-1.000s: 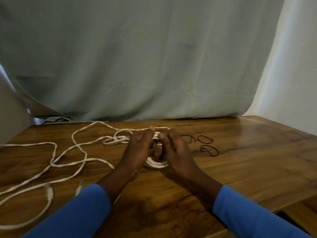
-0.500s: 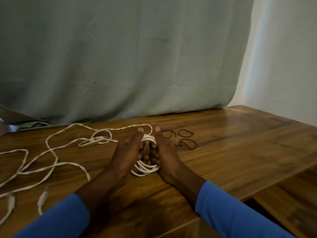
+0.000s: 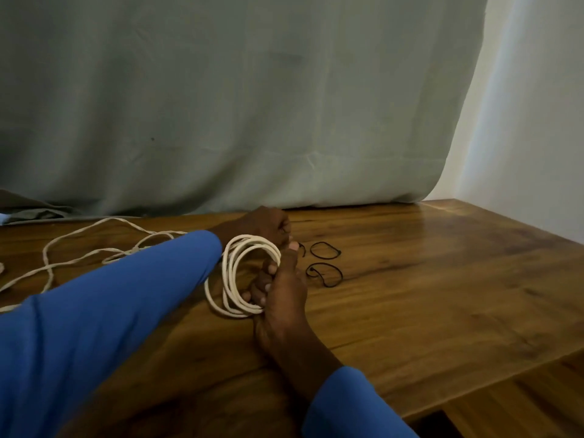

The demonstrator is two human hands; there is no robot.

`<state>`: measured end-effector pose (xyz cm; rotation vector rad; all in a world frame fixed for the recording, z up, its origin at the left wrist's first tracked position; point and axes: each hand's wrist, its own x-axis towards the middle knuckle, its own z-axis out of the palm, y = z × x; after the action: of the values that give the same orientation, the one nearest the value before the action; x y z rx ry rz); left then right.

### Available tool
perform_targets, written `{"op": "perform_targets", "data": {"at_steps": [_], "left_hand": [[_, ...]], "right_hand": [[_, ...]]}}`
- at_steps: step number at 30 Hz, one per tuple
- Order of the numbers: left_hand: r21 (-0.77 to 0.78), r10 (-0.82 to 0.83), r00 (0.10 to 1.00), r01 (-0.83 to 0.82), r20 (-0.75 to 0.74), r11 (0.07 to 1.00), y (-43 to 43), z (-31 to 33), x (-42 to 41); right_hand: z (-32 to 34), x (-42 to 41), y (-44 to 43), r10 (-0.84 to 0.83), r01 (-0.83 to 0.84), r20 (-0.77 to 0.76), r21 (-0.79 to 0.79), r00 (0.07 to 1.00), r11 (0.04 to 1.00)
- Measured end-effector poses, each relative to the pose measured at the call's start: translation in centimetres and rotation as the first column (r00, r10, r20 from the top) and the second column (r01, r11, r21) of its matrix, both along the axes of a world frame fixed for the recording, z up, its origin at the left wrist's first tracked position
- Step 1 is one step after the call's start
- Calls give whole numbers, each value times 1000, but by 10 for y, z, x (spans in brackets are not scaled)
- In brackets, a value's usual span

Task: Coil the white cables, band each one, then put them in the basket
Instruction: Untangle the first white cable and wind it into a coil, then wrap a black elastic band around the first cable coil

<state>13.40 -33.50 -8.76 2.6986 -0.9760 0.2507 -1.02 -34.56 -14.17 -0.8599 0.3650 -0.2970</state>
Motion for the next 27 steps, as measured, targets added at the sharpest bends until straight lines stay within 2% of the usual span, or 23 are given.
{"op": "perform_targets", "data": {"at_steps": [2, 3, 6, 8, 12, 14, 17, 19, 21, 22, 25, 27], "left_hand": [[31, 76, 990, -81, 117, 996, -6, -7, 2], [32, 78, 989, -82, 127, 996, -7, -11, 8], [17, 28, 999, -29, 17, 999, 1, -14, 24], [18, -85, 994, 86, -67, 996, 13, -13, 37], [7, -200, 977, 201, -70, 980, 22, -8, 33], [-70, -195, 981, 193, -21, 979, 24, 0, 24], [-275, -140, 989, 149, 54, 950, 47, 16, 8], [-459, -135, 991, 112, -18, 881, 71, 22, -10], [-637, -132, 986, 39, -99, 770, 98, 19, -35], [-696, -107, 990, 14, -90, 718, 113, 14, -47], [-751, 15, 999, 27, 50, 660, 153, -7, -73], [-773, 3, 1000, 13, 20, 635, 170, -21, -82]], "right_hand": [[-2, 4, -2, 12, -12, 2, 17, 1000, 1000], [-4, 6, -2, 19, -19, 0, 7, 1000, 1000], [-5, 7, 0, 41, -41, -9, -45, 999, 998], [-4, 4, 1, 55, -56, -6, -81, 998, 995], [0, 0, 5, 49, -46, 16, -128, 999, 991], [1, -2, 7, 57, -52, 31, -143, 998, 988], [2, -5, 11, 98, -86, 55, -191, 994, 978], [1, -5, 13, 112, -93, 75, -228, 991, 969], [0, -6, 14, 113, -87, 83, -266, 990, 960], [0, -7, 14, 119, -88, 97, -282, 988, 955], [4, -13, 19, 135, -91, 127, -303, 983, 948], [4, -15, 22, 142, -85, 141, -348, 980, 934]]}}
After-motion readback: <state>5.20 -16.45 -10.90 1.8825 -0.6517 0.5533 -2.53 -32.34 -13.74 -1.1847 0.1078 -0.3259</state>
